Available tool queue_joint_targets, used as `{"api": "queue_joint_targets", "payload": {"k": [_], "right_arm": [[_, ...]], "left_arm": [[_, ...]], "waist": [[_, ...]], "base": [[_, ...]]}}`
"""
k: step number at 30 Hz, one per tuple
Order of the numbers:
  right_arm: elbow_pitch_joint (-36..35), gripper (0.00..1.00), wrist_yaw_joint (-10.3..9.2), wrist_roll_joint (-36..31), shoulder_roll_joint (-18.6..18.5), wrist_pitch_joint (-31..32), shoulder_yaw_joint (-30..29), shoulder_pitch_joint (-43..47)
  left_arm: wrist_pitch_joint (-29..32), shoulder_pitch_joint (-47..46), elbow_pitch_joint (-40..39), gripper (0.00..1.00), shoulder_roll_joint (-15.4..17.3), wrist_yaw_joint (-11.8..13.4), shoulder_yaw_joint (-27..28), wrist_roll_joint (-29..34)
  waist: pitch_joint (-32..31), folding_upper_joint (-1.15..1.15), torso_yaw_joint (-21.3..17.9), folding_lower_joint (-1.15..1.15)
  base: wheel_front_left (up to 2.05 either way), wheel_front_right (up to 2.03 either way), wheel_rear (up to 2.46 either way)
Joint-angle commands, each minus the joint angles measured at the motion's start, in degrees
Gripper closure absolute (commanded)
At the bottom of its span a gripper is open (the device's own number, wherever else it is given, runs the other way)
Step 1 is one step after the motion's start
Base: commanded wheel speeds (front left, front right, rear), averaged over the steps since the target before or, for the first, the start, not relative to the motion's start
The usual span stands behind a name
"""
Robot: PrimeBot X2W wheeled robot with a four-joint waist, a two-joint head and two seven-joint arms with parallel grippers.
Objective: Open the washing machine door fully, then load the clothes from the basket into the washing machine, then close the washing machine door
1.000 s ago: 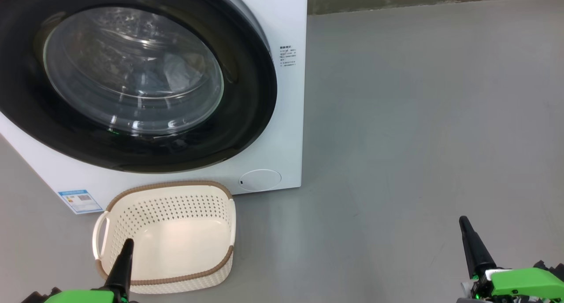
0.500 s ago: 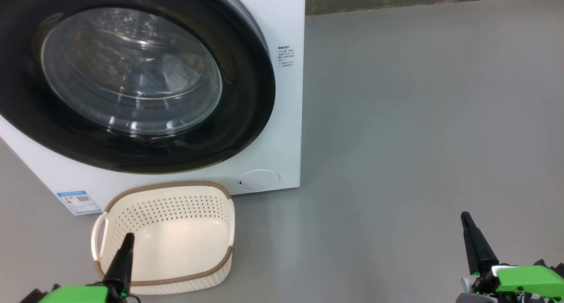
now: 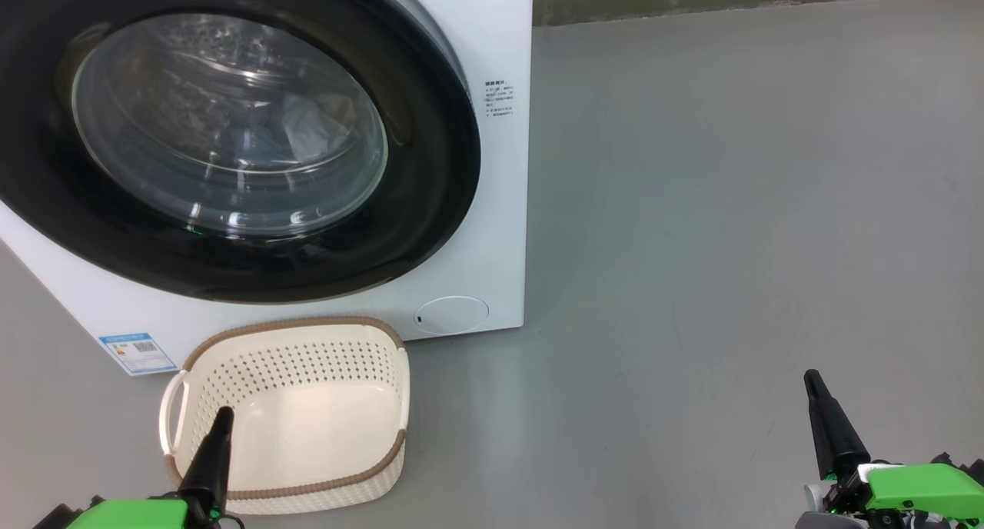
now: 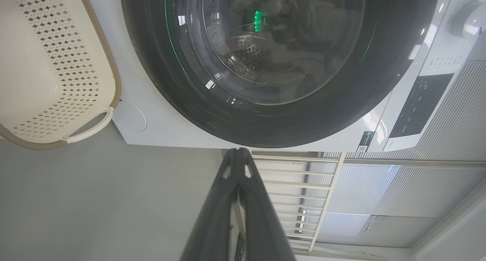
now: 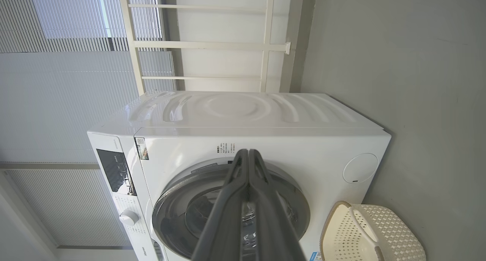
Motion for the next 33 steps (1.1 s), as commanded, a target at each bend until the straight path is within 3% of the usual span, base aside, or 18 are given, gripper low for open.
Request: {"api": "queue_joint_targets", "payload": {"k": [1, 33], "right_arm": [[-1.4, 1.00, 0.09, 0.2, -0.2, 0.5, 1.3, -2.4], [-1.4, 1.00, 0.09, 0.2, -0.2, 0.4, 1.3, -2.4]], "left_arm": [[0.3, -2.3, -1.1, 1.00, 1.1, -0.4, 1.9, -0.4], [0.3, -2.3, -1.1, 1.00, 1.1, -0.4, 1.9, -0.4]], "waist": [[0.0, 0.00, 0.0, 0.00], [0.0, 0.00, 0.0, 0.00]], "base": [[0.00, 0.00, 0.00], [0.00, 0.00, 0.00]]}}
